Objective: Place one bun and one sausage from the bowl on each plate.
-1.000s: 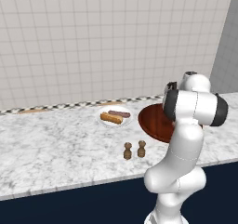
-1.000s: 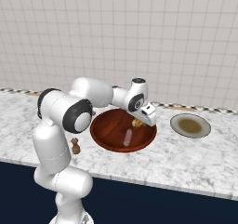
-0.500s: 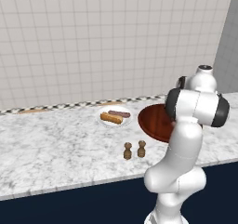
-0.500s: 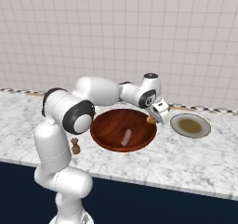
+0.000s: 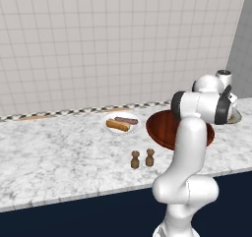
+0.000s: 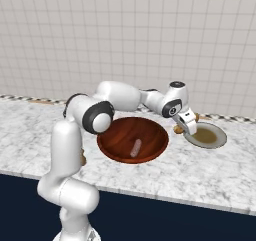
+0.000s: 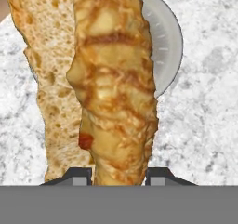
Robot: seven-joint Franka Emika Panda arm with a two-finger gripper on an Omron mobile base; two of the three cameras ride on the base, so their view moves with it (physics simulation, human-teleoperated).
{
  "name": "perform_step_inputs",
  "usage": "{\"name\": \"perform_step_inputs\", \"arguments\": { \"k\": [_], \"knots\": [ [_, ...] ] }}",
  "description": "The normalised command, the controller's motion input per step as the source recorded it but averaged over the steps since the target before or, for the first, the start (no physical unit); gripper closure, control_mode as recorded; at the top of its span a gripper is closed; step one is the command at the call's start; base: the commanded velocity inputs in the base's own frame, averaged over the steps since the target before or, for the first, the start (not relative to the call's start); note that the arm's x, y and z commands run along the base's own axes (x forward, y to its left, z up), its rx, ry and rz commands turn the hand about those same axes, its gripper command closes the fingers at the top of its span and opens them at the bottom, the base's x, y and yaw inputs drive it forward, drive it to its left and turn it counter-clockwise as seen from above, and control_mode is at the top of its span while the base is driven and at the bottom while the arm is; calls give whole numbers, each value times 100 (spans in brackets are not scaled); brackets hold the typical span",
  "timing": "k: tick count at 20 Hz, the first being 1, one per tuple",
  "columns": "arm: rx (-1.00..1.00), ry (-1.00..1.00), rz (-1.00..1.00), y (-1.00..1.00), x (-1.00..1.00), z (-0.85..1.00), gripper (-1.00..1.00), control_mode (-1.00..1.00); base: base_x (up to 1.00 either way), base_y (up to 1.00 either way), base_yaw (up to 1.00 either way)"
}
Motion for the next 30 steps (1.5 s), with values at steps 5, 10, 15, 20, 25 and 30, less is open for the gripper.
{"name": "perform_step_inputs", "arguments": {
  "k": [5, 10, 15, 20, 25, 30],
  "knots": [
    [0, 0, 0, -35, 23, -29, 100, -100, 0, 0, 0],
    [0, 0, 0, -1, 1, -33, 100, -100, 0, 0, 0],
    [0, 1, 0, -10, 14, -6, 100, -100, 0, 0, 0],
    [0, 1, 0, -3, 17, -9, -100, -100, 0, 0, 0],
    [3, 1, -3, -29, 0, -7, -100, -100, 0, 0, 0],
    [0, 1, -7, -9, 25, 0, -100, -100, 0, 0, 0]
  ]
}}
